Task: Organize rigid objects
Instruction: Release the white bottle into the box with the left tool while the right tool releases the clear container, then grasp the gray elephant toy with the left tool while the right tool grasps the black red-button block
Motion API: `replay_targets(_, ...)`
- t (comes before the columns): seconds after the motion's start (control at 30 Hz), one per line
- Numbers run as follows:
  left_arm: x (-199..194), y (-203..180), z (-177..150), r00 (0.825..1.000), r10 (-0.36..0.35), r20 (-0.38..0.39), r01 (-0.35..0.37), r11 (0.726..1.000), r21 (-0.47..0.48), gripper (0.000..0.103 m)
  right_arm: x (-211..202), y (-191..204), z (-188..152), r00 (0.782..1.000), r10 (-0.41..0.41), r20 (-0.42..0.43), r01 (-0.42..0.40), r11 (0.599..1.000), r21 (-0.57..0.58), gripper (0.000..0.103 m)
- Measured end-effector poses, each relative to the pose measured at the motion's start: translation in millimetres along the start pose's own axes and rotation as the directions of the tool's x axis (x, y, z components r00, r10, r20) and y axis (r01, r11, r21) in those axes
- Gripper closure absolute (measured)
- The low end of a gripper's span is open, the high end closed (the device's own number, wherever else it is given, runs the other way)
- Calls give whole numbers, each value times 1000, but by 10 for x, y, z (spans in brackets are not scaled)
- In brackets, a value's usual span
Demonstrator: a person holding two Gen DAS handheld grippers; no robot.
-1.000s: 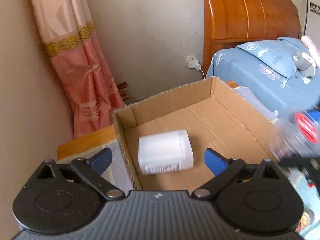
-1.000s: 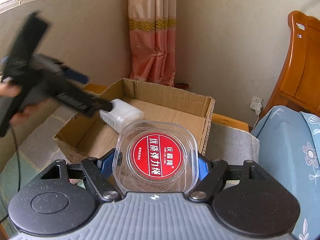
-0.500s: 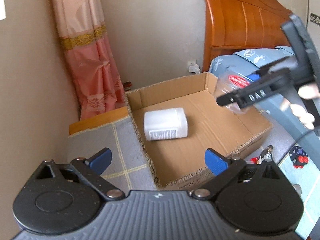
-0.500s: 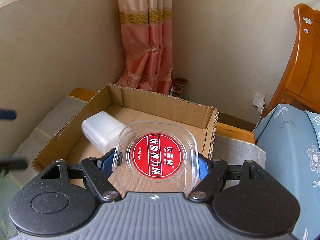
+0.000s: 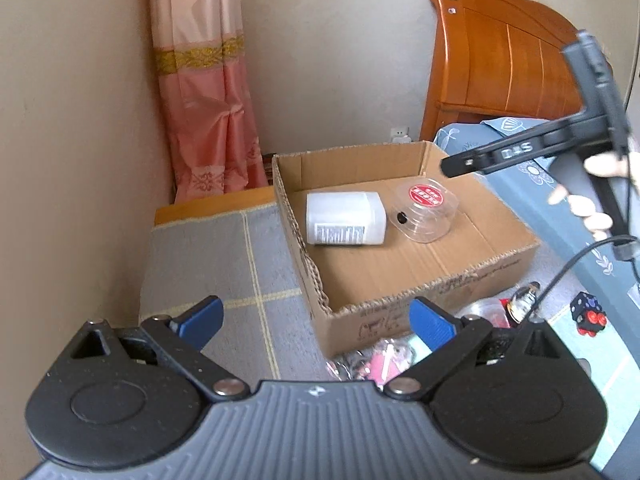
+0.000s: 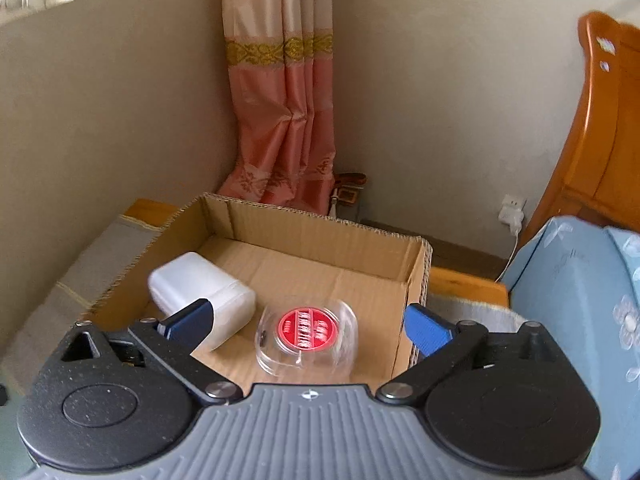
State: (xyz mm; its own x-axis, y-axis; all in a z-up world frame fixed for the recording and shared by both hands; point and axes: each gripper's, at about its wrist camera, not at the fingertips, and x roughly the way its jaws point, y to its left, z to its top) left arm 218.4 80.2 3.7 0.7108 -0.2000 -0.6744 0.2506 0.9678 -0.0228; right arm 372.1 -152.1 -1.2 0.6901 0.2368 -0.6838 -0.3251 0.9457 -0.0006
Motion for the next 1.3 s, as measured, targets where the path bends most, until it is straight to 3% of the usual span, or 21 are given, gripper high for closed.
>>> replay_targets(0.2, -117, -159, -173, 1000, 11, 24, -12, 1000, 10, 4, -437, -17, -239, 1000, 15, 27, -15, 1000, -5, 0)
replay_targets(0.4, -141, -321, -455, 999, 36, 9, -36, 999, 32, 4, -872, -99, -701, 998, 33, 45, -32, 999, -23, 0)
replay_targets(0.57, -123, -435, -662, 999, 52, -11, -52, 998, 43, 4, -1000, -289, -1179, 1000, 7, 0, -7, 1000, -15, 0)
replay_targets(0.73, -139, -559, -798, 998, 68, 0, -68, 997, 47, 4, -898, -655, -1594, 996, -29, -82, 37, 994, 99, 0)
replay_targets(1.0, -153, -709, -907, 997, 78, 20, -80, 994, 75, 4, -734, -955, -1988, 986, 98, -136, -56, 957, 286, 0)
replay_targets(1.3, -123, -694, -961, 999, 38, -10, -38, 997, 66, 4, -899, -669, -2214, 961, 223, -165, -171, 945, 280, 0)
